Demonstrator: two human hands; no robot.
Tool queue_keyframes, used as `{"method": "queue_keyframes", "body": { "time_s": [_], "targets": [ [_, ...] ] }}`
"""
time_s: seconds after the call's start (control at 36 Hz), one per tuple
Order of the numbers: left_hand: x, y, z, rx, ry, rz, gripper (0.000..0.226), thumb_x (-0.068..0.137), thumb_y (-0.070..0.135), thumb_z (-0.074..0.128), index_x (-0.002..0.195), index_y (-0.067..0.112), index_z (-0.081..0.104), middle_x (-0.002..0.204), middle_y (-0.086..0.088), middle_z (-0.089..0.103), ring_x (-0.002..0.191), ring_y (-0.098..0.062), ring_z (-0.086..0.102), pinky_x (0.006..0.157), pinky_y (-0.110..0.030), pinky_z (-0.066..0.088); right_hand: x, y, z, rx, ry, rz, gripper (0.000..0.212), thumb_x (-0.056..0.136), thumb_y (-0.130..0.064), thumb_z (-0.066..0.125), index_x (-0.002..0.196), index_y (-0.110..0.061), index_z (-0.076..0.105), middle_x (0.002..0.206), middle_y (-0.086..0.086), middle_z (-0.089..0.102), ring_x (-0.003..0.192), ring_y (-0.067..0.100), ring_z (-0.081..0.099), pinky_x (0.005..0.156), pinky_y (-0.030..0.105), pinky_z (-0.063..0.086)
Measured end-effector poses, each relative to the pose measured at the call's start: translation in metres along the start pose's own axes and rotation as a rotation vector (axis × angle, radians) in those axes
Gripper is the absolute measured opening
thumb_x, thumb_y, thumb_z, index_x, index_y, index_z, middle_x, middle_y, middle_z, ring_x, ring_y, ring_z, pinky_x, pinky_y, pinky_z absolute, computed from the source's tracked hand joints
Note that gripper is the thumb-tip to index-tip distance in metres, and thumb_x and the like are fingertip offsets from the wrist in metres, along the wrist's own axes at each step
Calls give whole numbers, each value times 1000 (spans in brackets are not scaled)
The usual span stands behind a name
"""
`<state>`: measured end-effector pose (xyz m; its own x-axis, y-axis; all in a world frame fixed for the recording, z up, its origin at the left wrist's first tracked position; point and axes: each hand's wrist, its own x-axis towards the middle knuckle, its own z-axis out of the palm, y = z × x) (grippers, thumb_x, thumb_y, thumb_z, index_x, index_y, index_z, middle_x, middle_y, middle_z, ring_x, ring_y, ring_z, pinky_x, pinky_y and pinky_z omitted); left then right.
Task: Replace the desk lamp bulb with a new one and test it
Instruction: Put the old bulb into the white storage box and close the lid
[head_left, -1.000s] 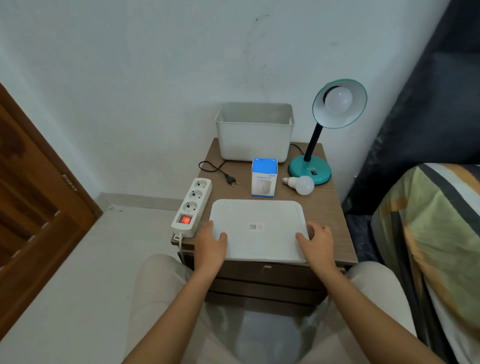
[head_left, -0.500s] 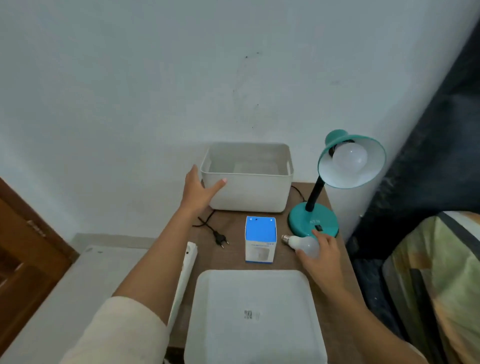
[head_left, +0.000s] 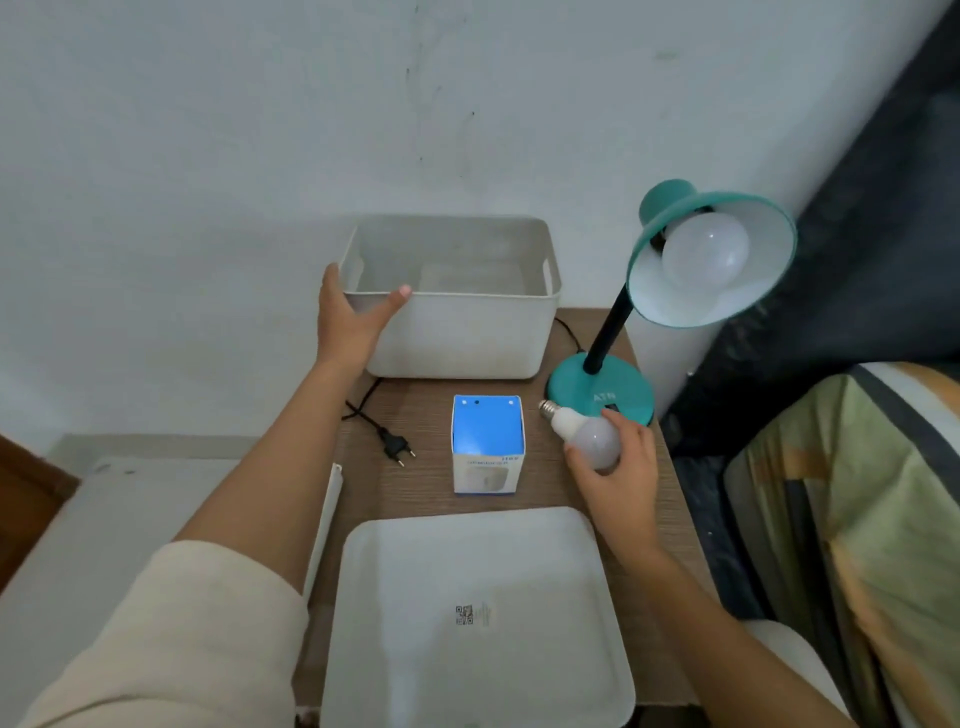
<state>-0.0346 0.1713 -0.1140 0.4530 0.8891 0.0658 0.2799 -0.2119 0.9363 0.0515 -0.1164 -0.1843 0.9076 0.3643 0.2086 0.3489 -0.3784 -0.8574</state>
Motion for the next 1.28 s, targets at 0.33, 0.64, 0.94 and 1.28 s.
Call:
{"method": "queue_keyframes", "body": {
  "time_s": [0.33,0.64,0.94,1.28],
  "targets": [
    [4,-2,1,-79,-12,-2,105,65,49,79,146,17,21,148,-4,38,134,-19,38,111,-37,35,51,-113,37,193,11,-293,53,75,-24,74,123,-19,52,116,-2,49,102,2,48,89,25,48],
    [15,-8,0,-131,-48,11,98,68,35,81,145,19,23,141,-1,44,125,-16,46,103,-29,40,165,-158,84,-26,-239,-77,52,77,-29,69,123,-10,55,118,7,58,97,19,54,66,21,40],
    [15,-12,-1,-180,-71,-32,117,45,60,80,143,28,24,142,1,44,128,-16,45,107,-40,41,192,-152,115,-219,-461,101,59,81,-22,70,130,-2,45,130,19,53,118,31,51,97,36,42],
    [1,8,-15,-9,-58,-24,85,68,52,75,135,14,38,137,0,47,124,-16,47,100,-30,41,156,-165,71,-233,-382,1,49,86,-21,59,129,-2,45,129,17,52,115,31,52,84,33,42]
  ]
}}
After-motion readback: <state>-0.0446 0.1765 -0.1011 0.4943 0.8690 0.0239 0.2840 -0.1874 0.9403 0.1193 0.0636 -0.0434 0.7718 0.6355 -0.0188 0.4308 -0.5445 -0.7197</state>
